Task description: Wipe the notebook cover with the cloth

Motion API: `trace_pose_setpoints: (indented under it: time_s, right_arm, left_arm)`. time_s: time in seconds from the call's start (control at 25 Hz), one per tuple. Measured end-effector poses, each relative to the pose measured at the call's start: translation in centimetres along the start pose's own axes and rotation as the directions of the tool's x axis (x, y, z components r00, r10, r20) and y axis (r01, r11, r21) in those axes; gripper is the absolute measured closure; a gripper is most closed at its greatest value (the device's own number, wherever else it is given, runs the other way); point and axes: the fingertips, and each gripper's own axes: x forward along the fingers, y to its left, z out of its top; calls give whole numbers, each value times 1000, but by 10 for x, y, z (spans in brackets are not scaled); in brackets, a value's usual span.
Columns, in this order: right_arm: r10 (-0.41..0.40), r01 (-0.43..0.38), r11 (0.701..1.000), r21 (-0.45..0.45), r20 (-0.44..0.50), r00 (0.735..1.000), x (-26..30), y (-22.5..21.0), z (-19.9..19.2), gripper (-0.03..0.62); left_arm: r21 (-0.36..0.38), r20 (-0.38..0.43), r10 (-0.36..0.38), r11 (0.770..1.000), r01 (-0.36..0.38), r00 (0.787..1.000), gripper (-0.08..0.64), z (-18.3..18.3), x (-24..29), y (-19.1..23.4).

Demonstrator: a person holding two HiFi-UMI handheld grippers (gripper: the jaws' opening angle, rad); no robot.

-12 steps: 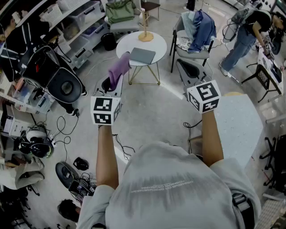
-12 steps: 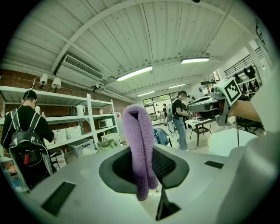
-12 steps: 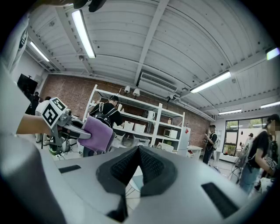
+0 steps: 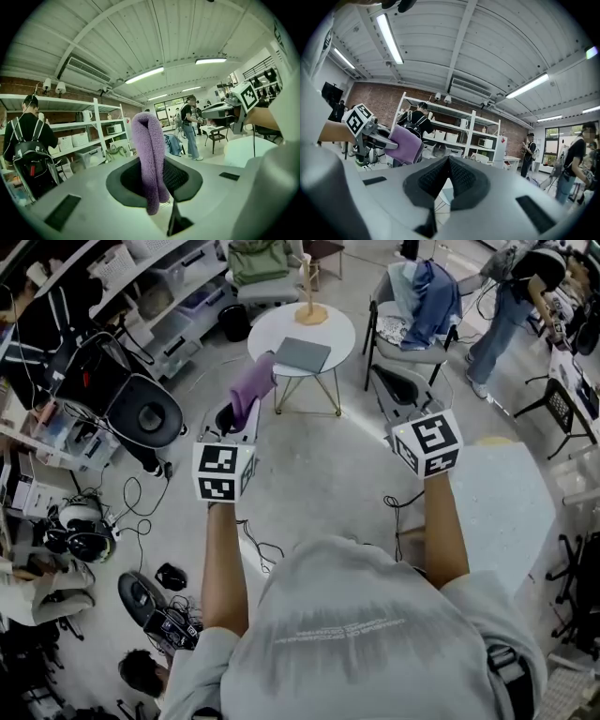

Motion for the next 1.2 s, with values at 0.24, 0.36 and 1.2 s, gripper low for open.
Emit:
trace_pose_setpoints:
  time_s: [0.24, 0.36, 1.2]
  right_arm:
    - [50, -50, 998, -33, -4, 999, -5, -10, -14, 591]
    - [122, -122, 993, 3, 30, 992, -15, -13, -19, 592]
    - [156, -153, 986, 66, -40, 987, 63, -65, -62, 592]
  left_arm:
    - [-12, -37, 22, 1000, -23, 999, 486, -1, 9, -17]
    - [-15, -55, 39, 999, -40, 998, 486, -2, 11, -32]
    - [-62, -106, 24, 998, -31, 994, 486, -25, 94, -1]
